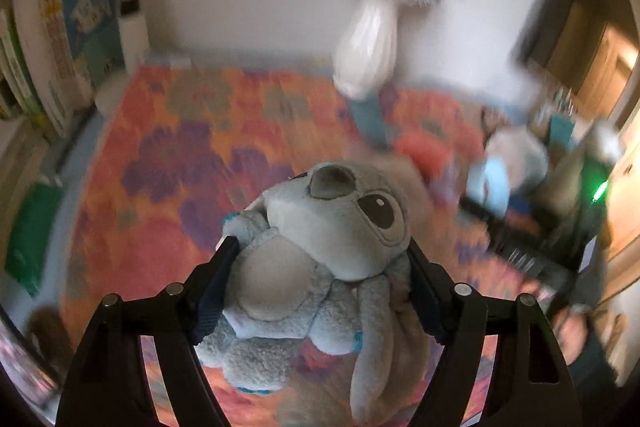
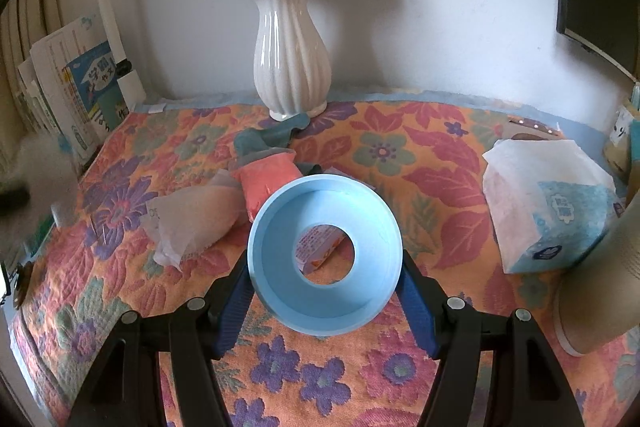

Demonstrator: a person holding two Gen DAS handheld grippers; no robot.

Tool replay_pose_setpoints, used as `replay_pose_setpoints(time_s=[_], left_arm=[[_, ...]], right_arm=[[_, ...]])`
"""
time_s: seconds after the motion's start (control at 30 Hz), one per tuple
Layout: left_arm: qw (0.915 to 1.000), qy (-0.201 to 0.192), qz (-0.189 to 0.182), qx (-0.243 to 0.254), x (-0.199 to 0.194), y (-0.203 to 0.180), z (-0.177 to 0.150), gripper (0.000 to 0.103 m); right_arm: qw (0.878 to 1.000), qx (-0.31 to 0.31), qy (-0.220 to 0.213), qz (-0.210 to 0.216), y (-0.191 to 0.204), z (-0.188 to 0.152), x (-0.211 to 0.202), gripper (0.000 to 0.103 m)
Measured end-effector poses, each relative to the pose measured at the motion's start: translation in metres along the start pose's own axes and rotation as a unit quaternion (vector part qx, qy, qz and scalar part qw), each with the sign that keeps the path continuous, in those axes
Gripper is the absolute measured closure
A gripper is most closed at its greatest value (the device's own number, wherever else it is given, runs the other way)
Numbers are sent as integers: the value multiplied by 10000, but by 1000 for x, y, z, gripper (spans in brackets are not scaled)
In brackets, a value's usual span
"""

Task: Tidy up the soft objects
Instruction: 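Carry the grey koala and blue ring toward the dark glass plate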

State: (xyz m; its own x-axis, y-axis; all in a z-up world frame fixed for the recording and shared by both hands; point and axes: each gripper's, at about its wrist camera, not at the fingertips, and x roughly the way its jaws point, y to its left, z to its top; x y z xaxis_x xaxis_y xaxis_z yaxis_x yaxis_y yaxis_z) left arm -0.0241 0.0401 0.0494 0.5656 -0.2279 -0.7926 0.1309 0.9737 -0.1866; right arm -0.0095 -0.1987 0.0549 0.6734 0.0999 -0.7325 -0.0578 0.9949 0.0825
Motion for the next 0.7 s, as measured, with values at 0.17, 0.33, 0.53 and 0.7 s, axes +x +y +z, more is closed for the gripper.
replay_pose_setpoints(time_s=[0.17,0.33,0.53,0.7], left_arm=[[9993,284,190,171,30,-25,-23,21],[9981,314,-121,525,18,-28,-26,13],[9959,362,136,817,5,-15,-43,13],[9950,177,85,976,10,-15,-38,13]], right_arm=[[9993,215,196,251,-12,-18,-22,37],[9964,357,659,403,-25,-37,-26,32],[9936,597,850,452,-28,-39,-17,9],[9950,319,943,86,-14,-38,-10,9]])
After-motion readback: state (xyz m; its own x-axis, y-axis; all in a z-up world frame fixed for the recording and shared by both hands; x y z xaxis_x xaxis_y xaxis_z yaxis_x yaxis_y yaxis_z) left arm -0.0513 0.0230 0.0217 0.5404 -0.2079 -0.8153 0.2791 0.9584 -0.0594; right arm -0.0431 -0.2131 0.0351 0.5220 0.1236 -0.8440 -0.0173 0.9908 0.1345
